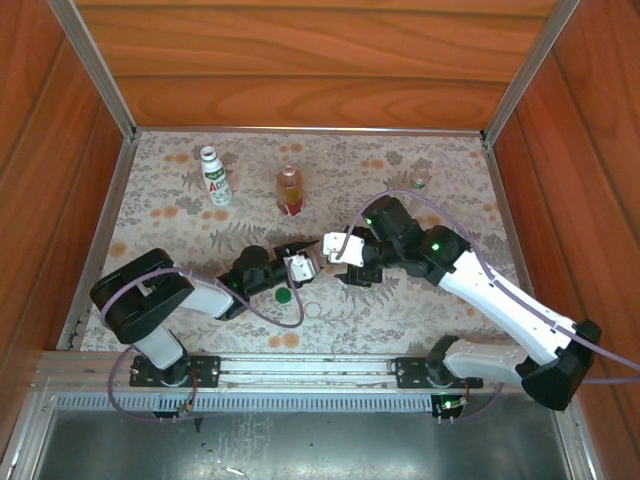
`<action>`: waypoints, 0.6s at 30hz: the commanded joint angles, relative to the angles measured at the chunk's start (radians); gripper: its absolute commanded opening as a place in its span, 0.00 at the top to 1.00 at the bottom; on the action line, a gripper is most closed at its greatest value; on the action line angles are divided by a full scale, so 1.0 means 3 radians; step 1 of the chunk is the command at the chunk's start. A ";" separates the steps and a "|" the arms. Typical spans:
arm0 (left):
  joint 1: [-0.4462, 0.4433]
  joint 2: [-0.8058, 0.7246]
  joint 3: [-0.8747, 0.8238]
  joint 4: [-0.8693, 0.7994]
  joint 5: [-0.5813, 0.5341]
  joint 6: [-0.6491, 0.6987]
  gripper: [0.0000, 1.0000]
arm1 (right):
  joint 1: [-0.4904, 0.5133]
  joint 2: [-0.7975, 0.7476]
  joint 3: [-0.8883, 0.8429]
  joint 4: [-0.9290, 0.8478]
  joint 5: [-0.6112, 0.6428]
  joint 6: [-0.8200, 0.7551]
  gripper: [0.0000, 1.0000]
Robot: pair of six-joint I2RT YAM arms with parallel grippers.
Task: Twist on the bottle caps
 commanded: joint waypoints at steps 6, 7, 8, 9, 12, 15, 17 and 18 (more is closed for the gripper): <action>-0.0020 -0.0083 -0.0023 -0.0150 0.0208 0.0037 0.45 | 0.0038 0.0133 0.0068 0.0027 0.0171 -0.0388 0.40; -0.0023 -0.0089 -0.0021 -0.0150 0.0224 0.0029 0.45 | 0.0037 0.0142 0.0066 0.0036 0.0177 -0.0389 0.40; -0.0022 -0.0093 -0.0018 -0.0153 0.0240 0.0019 0.45 | 0.0037 0.0149 0.0065 0.0025 0.0182 -0.0394 0.40; -0.0024 -0.0096 -0.0012 -0.0156 0.0247 0.0009 0.45 | 0.0037 0.0149 0.0064 0.0026 0.0186 -0.0386 0.40; -0.0024 -0.0087 -0.0004 -0.0154 0.0275 -0.0011 0.45 | 0.0036 0.0139 0.0044 0.0075 0.0152 -0.0371 0.43; -0.0025 -0.0093 -0.0004 -0.0154 0.0292 -0.0023 0.45 | 0.0037 0.0173 0.0063 0.0051 0.0146 -0.0369 0.45; -0.0024 -0.0102 -0.0007 -0.0154 0.0291 -0.0036 0.45 | 0.0037 0.0199 0.0064 0.0036 0.0150 -0.0376 0.44; -0.0024 -0.0104 -0.0005 -0.0159 0.0295 -0.0037 0.45 | 0.0037 0.0210 0.0063 0.0032 0.0147 -0.0378 0.44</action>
